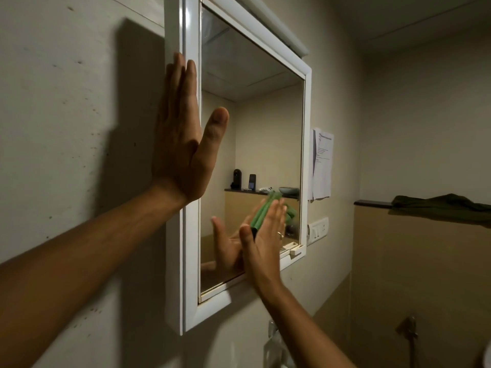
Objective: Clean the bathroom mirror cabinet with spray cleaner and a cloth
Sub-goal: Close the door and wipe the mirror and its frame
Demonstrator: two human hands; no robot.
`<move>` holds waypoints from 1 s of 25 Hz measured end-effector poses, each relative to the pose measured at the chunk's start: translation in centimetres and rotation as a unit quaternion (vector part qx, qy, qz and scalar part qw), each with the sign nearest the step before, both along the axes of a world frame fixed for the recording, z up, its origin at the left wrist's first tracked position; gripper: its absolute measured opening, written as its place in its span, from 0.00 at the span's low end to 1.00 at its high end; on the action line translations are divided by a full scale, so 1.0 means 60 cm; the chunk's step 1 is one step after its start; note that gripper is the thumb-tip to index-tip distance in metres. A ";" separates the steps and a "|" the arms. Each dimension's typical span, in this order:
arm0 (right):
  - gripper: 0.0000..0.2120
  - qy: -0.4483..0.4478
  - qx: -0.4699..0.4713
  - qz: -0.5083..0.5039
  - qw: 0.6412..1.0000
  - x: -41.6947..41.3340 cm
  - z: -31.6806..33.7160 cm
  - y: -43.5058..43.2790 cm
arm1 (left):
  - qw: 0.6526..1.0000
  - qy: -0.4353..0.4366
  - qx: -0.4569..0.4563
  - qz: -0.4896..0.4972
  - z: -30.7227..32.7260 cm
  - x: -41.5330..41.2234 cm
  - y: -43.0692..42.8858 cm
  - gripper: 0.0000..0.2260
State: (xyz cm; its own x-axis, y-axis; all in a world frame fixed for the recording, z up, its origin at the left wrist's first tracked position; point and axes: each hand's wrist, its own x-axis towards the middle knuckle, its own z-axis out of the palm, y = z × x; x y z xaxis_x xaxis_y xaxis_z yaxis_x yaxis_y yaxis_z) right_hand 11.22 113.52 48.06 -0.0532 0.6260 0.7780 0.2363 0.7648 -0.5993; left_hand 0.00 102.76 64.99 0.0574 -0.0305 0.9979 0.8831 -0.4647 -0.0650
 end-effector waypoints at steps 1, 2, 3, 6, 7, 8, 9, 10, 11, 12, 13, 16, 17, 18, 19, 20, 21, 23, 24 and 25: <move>0.56 -0.017 0.031 0.012 0.999 -0.024 0.015 -0.046 | 1.000 -0.007 -0.003 0.001 0.001 0.004 -0.003 0.42; 0.56 -0.029 0.059 0.021 0.998 -0.040 0.018 -0.093 | 1.000 -0.009 -0.007 0.000 0.001 0.007 -0.009 0.42; 0.55 -0.050 0.071 0.032 0.996 -0.051 0.010 -0.133 | 1.000 -0.012 -0.012 -0.001 0.003 0.008 -0.011 0.42; 0.53 -0.122 0.108 0.049 0.985 -0.055 -0.081 -0.191 | 1.000 -0.010 -0.006 0.012 -0.005 0.006 -0.011 0.42; 0.52 -0.147 0.119 0.036 0.981 -0.050 -0.106 -0.189 | 1.000 -0.011 -0.005 0.012 -0.011 0.006 -0.010 0.41; 0.51 -0.160 0.138 0.015 0.977 -0.046 -0.123 -0.174 | 1.000 -0.011 -0.002 0.012 -0.015 0.006 -0.008 0.41; 0.50 -0.164 0.147 -0.005 0.976 -0.044 -0.129 -0.156 | 1.000 -0.011 0.001 0.010 -0.017 0.006 -0.008 0.41; 0.49 -0.154 0.140 -0.020 0.978 -0.040 -0.127 -0.133 | 1.000 -0.010 0.003 0.009 -0.018 0.007 -0.008 0.40; 0.49 -0.125 0.112 -0.031 0.985 -0.033 -0.117 -0.108 | 1.000 -0.008 0.008 0.008 -0.018 0.007 -0.007 0.40; 0.49 -0.085 0.069 -0.040 0.993 -0.023 -0.105 -0.074 | 1.000 -0.010 0.014 0.008 -0.018 0.006 -0.004 0.40; 0.49 -0.045 0.017 -0.044 0.998 -0.012 -0.090 -0.034 | 1.000 -0.010 0.019 0.011 -0.018 0.004 0.000 0.40; 0.54 0.031 -0.101 -0.078 0.991 0.025 -0.038 0.079 | 0.999 -0.003 0.031 0.012 -0.018 0.000 0.009 0.41; 0.54 0.048 -0.129 -0.091 0.986 0.031 -0.022 0.099 | 0.999 -0.006 0.032 0.016 -0.018 -0.001 0.011 0.41; 0.53 0.052 -0.153 -0.102 0.982 0.034 -0.004 0.108 | 0.999 -0.009 0.032 0.022 -0.015 -0.001 0.012 0.41; 0.52 0.051 -0.178 -0.110 0.976 0.035 0.012 0.101 | 0.999 -0.010 0.031 0.023 -0.015 -0.001 0.012 0.41; 0.51 0.052 -0.202 -0.112 0.972 0.036 0.025 0.096 | 0.999 -0.012 0.034 0.021 -0.016 0.001 0.012 0.41; 0.52 0.055 -0.230 -0.118 0.965 0.035 0.036 0.089 | 0.999 -0.014 0.038 0.020 -0.017 0.002 0.013 0.41; 0.59 0.071 -0.308 -0.124 0.941 0.034 0.053 0.080 | 0.999 -0.015 0.037 0.021 -0.019 0.005 0.014 0.41; 0.63 0.076 -0.336 -0.128 0.930 0.036 0.057 0.076 | 0.999 -0.015 0.034 0.025 -0.019 0.006 0.013 0.41; 0.66 0.067 -0.356 -0.141 0.921 0.037 0.062 0.070 | 0.999 -0.015 0.032 0.029 -0.018 0.008 0.011 0.41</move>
